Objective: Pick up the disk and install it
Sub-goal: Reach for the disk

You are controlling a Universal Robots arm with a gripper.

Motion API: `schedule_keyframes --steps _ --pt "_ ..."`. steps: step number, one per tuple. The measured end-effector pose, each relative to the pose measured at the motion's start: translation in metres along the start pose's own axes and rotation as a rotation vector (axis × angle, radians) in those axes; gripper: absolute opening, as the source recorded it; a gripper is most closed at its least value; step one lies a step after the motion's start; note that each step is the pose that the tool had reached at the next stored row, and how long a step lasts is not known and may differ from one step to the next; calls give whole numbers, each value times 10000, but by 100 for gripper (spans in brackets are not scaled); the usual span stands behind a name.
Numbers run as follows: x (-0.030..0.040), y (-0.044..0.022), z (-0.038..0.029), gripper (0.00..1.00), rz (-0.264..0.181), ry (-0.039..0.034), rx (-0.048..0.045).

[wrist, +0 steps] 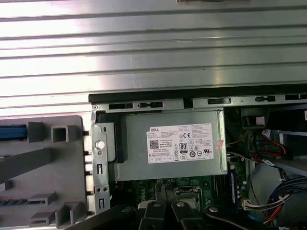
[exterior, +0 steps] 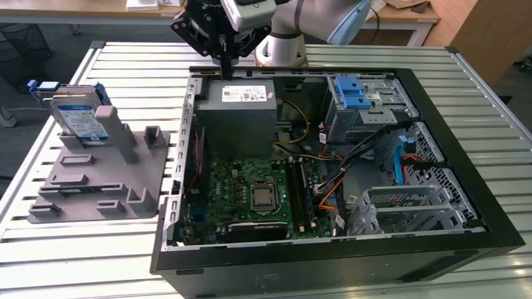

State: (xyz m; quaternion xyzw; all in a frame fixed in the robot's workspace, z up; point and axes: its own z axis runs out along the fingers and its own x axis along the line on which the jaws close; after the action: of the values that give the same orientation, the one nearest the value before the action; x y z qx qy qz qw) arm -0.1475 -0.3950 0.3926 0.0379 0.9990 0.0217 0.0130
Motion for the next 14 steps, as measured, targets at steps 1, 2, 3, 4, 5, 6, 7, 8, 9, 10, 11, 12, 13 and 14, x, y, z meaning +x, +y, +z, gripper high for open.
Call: schedule_keyframes --steps 1,2,3,4,5,6,7,8,9,10,11,12,13,14 --pt "7 0 0 11 0 0 0" --pt "13 0 0 11 1 0 0" --pt "17 0 -1 11 0 1 1" --pt "18 0 -1 11 -1 1 1" --pt "21 -1 -1 11 0 1 0" --pt "22 -1 -1 11 0 1 1" --pt "23 -1 -1 11 1 0 1" --pt "25 -1 -1 11 1 0 1" --pt "27 -1 -1 11 1 1 1" --pt "29 -1 -1 11 1 0 1" --pt "32 -2 -1 11 1 1 1" --pt "35 -2 -1 11 1 1 1" --pt "37 -2 -1 11 0 1 1" --pt "40 -2 -1 11 0 1 1"
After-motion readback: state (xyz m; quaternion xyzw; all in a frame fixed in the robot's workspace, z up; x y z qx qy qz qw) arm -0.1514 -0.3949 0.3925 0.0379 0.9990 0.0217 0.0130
